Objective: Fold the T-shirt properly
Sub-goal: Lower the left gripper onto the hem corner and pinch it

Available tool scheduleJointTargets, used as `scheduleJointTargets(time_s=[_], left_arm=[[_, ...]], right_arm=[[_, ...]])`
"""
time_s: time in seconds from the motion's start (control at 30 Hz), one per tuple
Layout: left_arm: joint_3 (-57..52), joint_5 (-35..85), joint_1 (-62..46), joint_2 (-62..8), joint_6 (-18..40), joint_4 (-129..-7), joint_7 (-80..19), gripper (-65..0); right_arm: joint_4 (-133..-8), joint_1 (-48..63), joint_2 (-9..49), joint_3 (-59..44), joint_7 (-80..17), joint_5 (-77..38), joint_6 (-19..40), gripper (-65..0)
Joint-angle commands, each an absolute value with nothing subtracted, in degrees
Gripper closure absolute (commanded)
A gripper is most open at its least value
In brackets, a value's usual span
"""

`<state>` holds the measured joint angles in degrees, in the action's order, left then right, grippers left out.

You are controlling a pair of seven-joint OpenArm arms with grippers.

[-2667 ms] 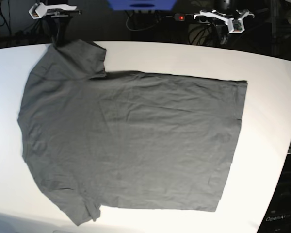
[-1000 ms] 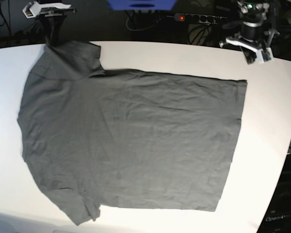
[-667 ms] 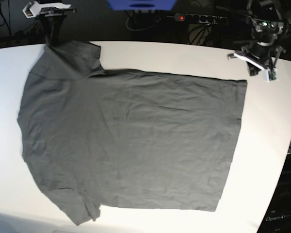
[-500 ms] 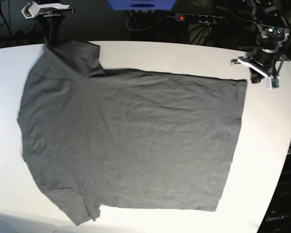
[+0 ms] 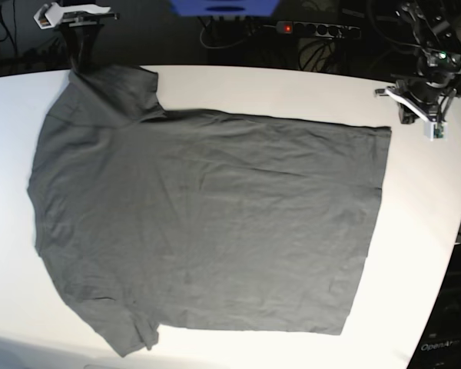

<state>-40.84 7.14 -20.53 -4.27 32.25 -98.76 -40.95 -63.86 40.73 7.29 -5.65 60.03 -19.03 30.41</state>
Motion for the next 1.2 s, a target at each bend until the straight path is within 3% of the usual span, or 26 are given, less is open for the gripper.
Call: scheduleJointTargets(time_s=[0.0,0.57,0.7,0.83,0.9,0.97,1.17], left_arm=[[-41.5,7.6,-20.2,-5.0,32.8,-99.8,-39.5,-1.2],[-45.8,8.1,-16.9,-4.4,34.5,-99.7,-39.5,-1.8],[-46.0,8.3,-16.4,-3.7,34.5,-99.4,-39.5,-14.9],[-46.1,8.1,-15.7,-3.1,34.5,-99.4,-39.5,-40.2],[-46.1,8.1,-15.7,-3.1,34.5,-99.4,-39.5,-49.8],[-46.0,8.1,-15.7,-3.1,34.5,-99.4,-39.5,-53.1],[-45.6,8.1,-14.4,-3.1,34.5,-98.9,-39.5,-53.2]], right_arm=[[-64.2,41.6,7.8,-5.9,61.8,-19.6,30.6,-0.3],[-61.4,40.9,7.8,-5.9,61.8,-19.6,30.6,-0.3],[-61.4,40.9,7.8,-5.9,61.8,-19.6,30.6,-0.3],[-61.4,40.9,7.8,-5.9,61.8,-19.6,30.6,-0.3],[-61.4,40.9,7.8,-5.9,61.8,-19.6,30.6,-0.3],[-61.4,40.9,7.8,-5.9,61.8,-19.6,30.6,-0.3],[-61.2,40.6,7.8,-5.9,61.8,-19.6,30.6,-0.3]])
